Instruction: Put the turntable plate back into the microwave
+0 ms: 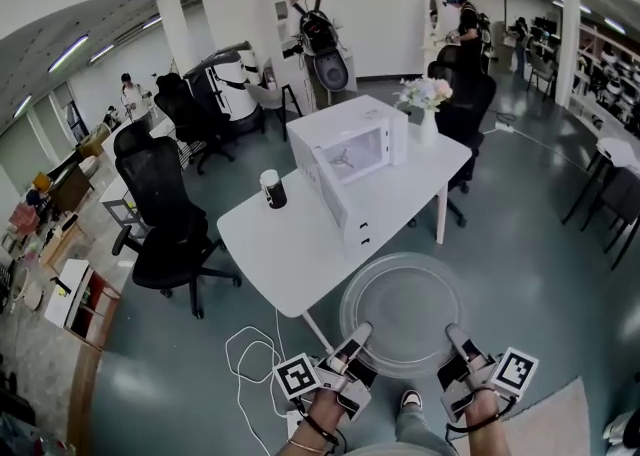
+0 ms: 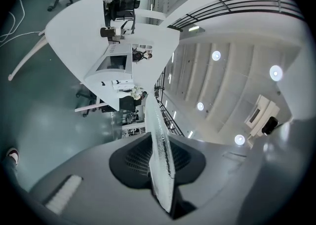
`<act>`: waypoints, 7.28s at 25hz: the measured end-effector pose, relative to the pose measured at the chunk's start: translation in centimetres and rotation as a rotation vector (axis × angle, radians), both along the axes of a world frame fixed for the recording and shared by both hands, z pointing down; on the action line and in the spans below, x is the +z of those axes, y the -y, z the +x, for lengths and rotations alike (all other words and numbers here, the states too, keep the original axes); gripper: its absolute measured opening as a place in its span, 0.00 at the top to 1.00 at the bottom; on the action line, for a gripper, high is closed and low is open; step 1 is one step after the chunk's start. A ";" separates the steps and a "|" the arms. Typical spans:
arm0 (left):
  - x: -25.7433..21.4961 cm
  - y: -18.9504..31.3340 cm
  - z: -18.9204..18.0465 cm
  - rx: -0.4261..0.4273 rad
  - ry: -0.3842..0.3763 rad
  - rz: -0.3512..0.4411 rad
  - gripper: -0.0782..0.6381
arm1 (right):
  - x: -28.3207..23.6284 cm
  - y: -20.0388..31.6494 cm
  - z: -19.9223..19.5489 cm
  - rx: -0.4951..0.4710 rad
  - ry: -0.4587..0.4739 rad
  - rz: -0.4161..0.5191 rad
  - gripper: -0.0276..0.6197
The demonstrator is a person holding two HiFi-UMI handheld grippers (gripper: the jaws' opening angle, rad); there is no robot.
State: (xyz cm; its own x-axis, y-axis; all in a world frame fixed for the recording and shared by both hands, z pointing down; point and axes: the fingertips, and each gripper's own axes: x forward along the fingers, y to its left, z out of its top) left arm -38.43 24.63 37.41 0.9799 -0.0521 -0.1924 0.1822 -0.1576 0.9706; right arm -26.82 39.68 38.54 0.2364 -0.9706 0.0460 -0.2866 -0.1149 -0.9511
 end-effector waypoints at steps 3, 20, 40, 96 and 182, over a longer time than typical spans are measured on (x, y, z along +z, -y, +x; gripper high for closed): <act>-0.1 0.7 3.2 -0.024 0.002 -0.007 0.84 | -0.1 1.0 3.6 -0.024 0.004 -0.004 0.87; 0.3 4.1 18.9 -0.124 0.021 -0.023 0.84 | 0.2 5.9 20.5 -0.136 0.032 0.016 0.87; 1.2 9.8 31.8 -0.148 0.045 -0.031 0.84 | 1.7 12.1 33.8 -0.158 0.051 0.018 0.87; 6.3 33.8 43.6 -0.841 0.027 -0.134 0.84 | 4.4 47.9 50.4 -0.946 0.138 0.024 0.88; 10.9 37.1 38.3 -0.917 1.001 0.596 0.91 | 11.2 55.2 47.7 -0.669 0.305 0.214 0.87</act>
State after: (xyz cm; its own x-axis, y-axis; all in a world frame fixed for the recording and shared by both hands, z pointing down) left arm -0.12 -12.46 48.29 0.3844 -0.8689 0.3118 -0.8879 -0.2556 0.3824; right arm 20.84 -15.57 49.71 -0.3980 -0.8975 -0.1901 0.0482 0.1865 -0.9813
